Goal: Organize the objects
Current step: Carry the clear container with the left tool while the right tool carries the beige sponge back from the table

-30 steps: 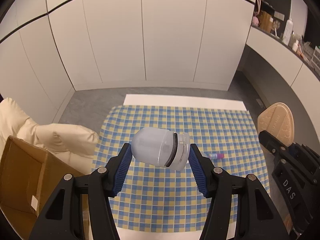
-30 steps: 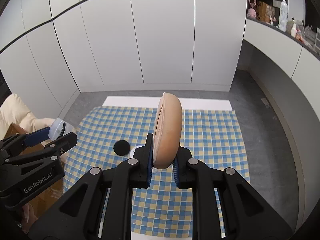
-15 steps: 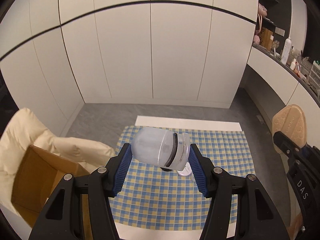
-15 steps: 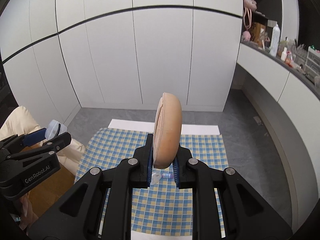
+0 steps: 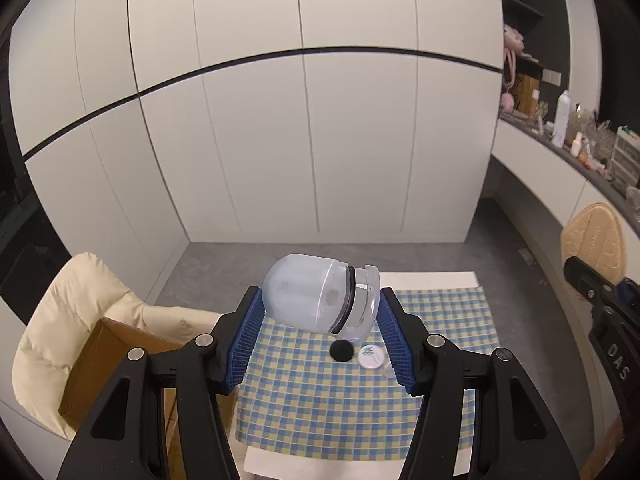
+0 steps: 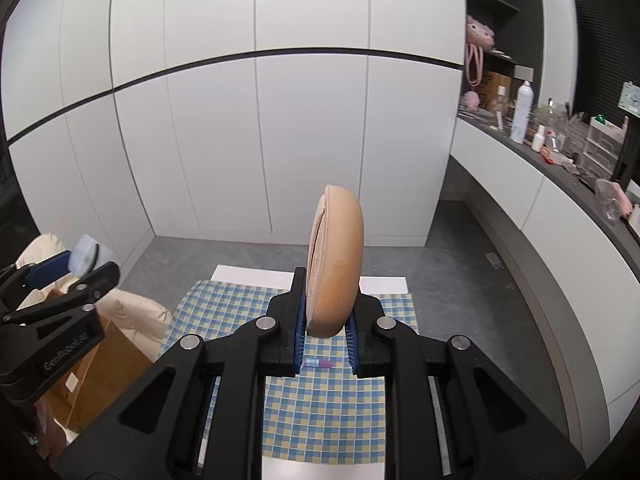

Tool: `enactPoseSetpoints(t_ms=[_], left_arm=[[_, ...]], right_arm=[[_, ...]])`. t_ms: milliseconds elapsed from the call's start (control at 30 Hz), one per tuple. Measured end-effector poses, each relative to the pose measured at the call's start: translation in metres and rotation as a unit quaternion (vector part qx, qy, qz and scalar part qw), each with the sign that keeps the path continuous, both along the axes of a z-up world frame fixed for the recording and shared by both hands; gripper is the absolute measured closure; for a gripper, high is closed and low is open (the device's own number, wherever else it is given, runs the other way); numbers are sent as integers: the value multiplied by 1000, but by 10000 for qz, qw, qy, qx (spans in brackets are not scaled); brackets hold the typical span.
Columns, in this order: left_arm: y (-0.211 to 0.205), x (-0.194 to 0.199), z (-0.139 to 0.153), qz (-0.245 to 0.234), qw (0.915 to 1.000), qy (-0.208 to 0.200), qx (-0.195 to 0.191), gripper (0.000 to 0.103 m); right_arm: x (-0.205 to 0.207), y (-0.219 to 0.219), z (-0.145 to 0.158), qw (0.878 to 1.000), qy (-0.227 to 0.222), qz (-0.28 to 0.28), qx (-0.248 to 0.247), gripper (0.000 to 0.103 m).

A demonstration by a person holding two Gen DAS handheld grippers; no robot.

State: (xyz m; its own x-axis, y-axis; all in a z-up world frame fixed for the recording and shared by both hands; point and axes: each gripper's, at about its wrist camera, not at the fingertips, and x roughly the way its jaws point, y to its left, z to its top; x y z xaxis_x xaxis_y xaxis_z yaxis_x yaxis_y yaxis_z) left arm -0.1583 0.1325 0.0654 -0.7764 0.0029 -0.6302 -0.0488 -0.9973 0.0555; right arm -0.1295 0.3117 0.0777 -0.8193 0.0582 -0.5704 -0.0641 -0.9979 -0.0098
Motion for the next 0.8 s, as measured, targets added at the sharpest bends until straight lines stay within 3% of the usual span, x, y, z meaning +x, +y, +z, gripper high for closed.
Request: enactPoseSetpoints(t_ms=[233,800], left_arm=[[4,13,13,-6,10000,-3,34,45],[7,22,8,-82,9998,-162,-99,45]], right_arm=[[14,1,7,10000,4,18,89,86],[20,0,-4,9997,-182,-2,145,86]])
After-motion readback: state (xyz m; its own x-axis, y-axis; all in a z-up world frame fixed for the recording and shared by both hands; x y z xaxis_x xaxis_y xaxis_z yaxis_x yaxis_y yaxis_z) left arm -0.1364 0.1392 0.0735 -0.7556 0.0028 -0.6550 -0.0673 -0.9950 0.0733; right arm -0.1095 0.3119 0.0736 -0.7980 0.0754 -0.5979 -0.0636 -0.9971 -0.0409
